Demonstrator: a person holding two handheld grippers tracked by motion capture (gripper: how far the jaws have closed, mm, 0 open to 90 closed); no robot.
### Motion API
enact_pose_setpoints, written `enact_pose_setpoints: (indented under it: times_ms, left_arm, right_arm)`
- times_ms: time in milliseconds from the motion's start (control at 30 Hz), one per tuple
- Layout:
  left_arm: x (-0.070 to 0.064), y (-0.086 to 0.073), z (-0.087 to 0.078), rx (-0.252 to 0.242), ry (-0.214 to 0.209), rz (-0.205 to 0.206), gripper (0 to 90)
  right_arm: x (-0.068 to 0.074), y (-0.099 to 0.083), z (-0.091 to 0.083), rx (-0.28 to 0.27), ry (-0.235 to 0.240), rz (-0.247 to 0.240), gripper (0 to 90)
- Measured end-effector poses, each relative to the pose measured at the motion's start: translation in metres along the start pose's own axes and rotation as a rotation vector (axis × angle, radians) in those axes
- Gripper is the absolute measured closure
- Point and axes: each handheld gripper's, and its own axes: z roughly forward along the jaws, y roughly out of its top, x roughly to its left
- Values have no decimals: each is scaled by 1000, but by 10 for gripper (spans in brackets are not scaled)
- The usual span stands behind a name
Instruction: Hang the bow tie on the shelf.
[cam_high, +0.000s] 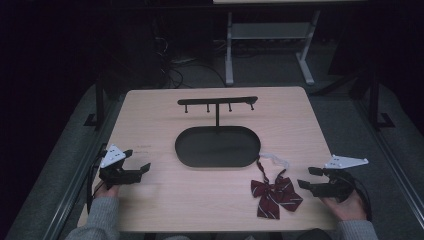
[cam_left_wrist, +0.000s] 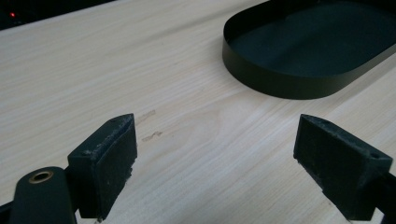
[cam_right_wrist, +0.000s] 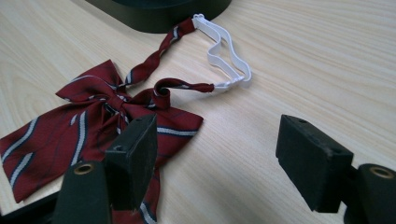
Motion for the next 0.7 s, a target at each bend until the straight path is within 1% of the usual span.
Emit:
enact_pose_setpoints:
  times_ms: [133,233,300,367,500,567,633,667,700]
  left_arm:
    - [-2,0,1,7,-5,5,130]
    - [-2,0,1,1,-10,6,130]
    - [-2,1,2,6,-6,11,130]
    - [-2,0,3,6,-12,4,130]
    - [-2,0,3,10,-12,7,130]
    - [-3,0,3,9,-8,7,130]
    - [-4,1,3,5,-11,8,130]
    - [-4,1,3,8,-11,9,130]
    - [-4,1,3,7,-11,11,130]
  right_arm:
    - [1,3,-1,-4,-2,-1,283]
    - [4,7,-2,-8,-3,-17,284]
    - [5,11,-1,-5,-2,-24,290]
    - [7,16,-1,5,-11,-28,293]
    - [10,29,1,25,-28,-65,306]
    - [10,36,3,40,-33,-69,310]
    - [10,42,7,54,-29,-66,319]
    - [10,45,9,64,-32,-80,324]
    - [11,48,12,70,-31,-84,328]
